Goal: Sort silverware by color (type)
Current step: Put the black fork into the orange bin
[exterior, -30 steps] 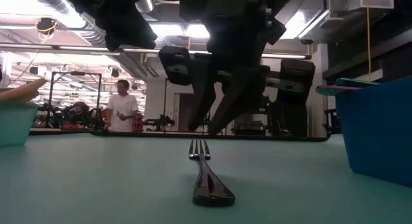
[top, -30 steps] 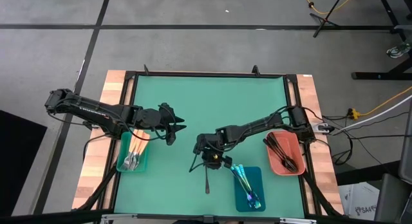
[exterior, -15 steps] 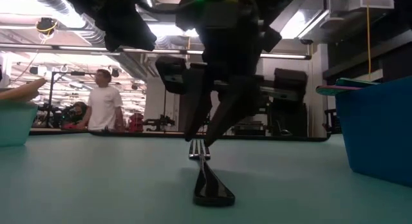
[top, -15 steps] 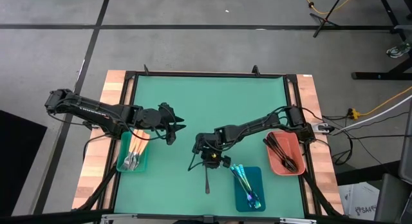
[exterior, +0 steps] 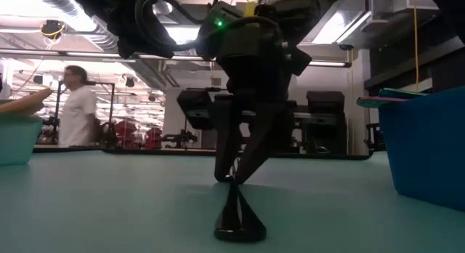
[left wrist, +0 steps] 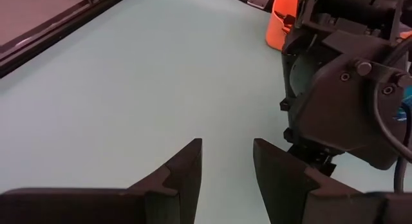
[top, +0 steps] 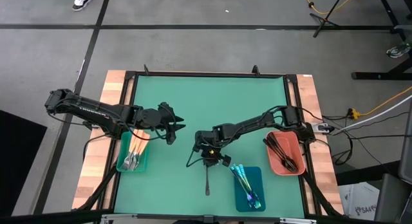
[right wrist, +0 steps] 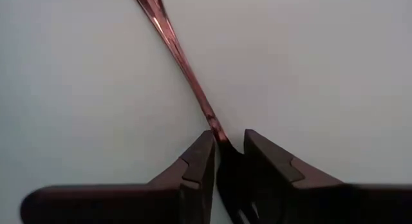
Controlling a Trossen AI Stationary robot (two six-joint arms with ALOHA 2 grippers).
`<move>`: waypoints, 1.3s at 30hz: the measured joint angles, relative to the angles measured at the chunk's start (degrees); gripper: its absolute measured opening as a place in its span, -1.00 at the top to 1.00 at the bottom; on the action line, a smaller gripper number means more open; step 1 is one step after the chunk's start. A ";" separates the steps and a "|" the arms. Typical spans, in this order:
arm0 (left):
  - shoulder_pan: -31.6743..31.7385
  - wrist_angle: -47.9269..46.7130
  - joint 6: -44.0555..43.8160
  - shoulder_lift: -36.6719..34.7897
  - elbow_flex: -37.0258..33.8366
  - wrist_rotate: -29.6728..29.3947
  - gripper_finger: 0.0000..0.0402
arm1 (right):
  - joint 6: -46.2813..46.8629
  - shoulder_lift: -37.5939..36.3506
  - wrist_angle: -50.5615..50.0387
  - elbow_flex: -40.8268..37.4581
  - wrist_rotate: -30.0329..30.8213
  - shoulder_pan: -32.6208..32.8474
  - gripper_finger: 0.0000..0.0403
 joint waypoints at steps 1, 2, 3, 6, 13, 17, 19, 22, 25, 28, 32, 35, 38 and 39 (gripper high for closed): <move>0.02 -0.01 0.00 -0.02 0.01 -0.17 0.34 | 0.64 0.00 -0.18 0.03 0.22 0.02 0.59; 0.08 -0.02 0.02 -0.02 0.02 -0.35 0.34 | 1.13 0.00 -0.54 0.05 0.64 -0.04 0.59; 0.08 -0.23 0.00 -0.02 0.02 -0.33 0.34 | 1.97 0.00 -0.99 0.11 1.39 -0.18 0.59; 0.08 -0.34 -0.01 -0.02 0.00 -0.44 0.34 | 4.73 -0.09 -2.10 0.23 3.89 -0.30 0.59; 0.08 -0.52 -0.04 -0.02 0.00 -0.47 0.34 | 8.06 -1.35 -4.62 0.09 8.37 -0.31 0.59; 0.08 -0.55 -0.04 -0.02 0.00 -0.47 0.34 | 9.42 -3.49 -6.92 -0.13 16.08 -0.33 0.59; 0.08 -0.60 -0.04 -0.02 0.00 -0.51 0.34 | 10.80 -4.02 -7.07 -0.13 20.79 -0.44 0.59; 0.08 -0.61 -0.07 -0.02 0.00 -0.59 0.34 | 11.30 -4.17 -7.91 -0.12 24.53 -0.48 0.59; 0.08 -0.62 -0.07 -0.02 0.00 -0.62 0.34 | 13.60 -4.17 -8.78 -0.07 24.87 -0.48 0.59; 0.08 -0.61 -0.07 -0.02 0.00 -0.64 0.34 | 14.76 -4.24 -9.25 -0.04 25.70 -0.48 0.59; 0.08 -0.61 -0.09 -0.02 0.00 -0.64 0.34 | 14.76 -4.26 -9.91 0.00 25.71 -0.48 0.59; 0.08 -0.61 -0.09 -0.02 0.00 -0.64 0.34 | 15.41 -4.28 -10.72 0.01 25.25 -0.13 0.59; 0.08 -0.61 -0.11 -0.02 0.00 -0.64 0.34 | 15.65 -4.31 -11.48 0.04 25.27 0.29 0.59; 0.08 -0.61 -0.11 -0.02 0.00 -0.64 0.34 | 15.66 -4.31 -11.57 0.04 25.25 0.31 0.59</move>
